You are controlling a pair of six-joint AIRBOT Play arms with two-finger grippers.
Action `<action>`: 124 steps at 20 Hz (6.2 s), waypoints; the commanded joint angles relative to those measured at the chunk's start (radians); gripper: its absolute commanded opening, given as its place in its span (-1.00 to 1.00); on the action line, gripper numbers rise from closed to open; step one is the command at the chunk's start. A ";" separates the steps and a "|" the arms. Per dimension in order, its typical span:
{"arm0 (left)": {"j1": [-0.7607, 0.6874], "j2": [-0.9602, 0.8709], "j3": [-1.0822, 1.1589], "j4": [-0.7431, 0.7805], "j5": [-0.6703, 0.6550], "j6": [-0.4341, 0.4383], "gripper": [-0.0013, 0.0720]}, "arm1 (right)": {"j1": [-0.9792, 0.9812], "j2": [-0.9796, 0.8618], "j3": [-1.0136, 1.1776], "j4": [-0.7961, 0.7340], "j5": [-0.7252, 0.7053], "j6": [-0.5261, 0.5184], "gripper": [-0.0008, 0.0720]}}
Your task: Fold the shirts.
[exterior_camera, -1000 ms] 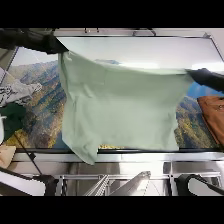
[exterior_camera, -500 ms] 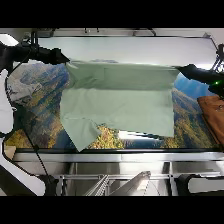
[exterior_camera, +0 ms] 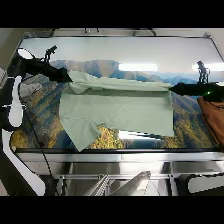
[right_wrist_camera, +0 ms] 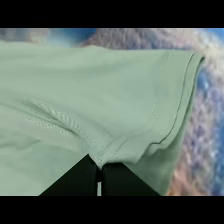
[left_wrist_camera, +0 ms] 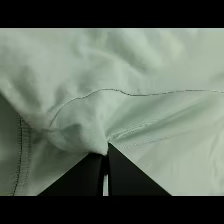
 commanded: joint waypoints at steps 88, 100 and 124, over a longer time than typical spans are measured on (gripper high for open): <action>0.078 -0.064 0.073 -0.238 -0.151 -0.089 -0.16 | -0.096 -0.116 0.171 -0.064 0.380 0.231 0.03; -0.026 0.094 -0.116 -0.235 -0.058 -0.085 -0.16 | -0.042 -0.222 0.247 -0.291 0.318 0.426 0.72; -0.636 0.017 -0.017 -0.185 0.339 -0.138 -0.90 | -0.293 0.058 0.453 -0.320 0.594 0.421 -0.92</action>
